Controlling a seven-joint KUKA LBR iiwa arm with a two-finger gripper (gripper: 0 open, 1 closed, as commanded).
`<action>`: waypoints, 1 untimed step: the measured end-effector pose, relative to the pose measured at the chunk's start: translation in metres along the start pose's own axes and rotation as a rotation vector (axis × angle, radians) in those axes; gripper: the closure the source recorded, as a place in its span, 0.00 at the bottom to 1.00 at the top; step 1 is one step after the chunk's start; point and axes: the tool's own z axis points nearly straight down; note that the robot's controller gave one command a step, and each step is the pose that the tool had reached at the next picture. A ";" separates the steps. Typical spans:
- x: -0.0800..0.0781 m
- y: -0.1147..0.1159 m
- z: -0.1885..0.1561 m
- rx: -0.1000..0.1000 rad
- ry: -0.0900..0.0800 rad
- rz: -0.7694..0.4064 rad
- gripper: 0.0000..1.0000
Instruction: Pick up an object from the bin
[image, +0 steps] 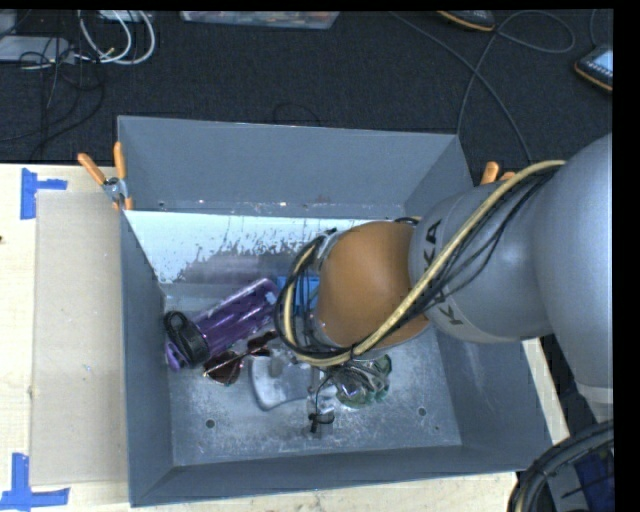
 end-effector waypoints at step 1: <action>-0.025 -0.004 0.033 0.003 -0.015 0.096 0.00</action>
Offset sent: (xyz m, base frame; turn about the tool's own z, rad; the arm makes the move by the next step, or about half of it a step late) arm -0.0122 -0.0299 -0.0319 0.1638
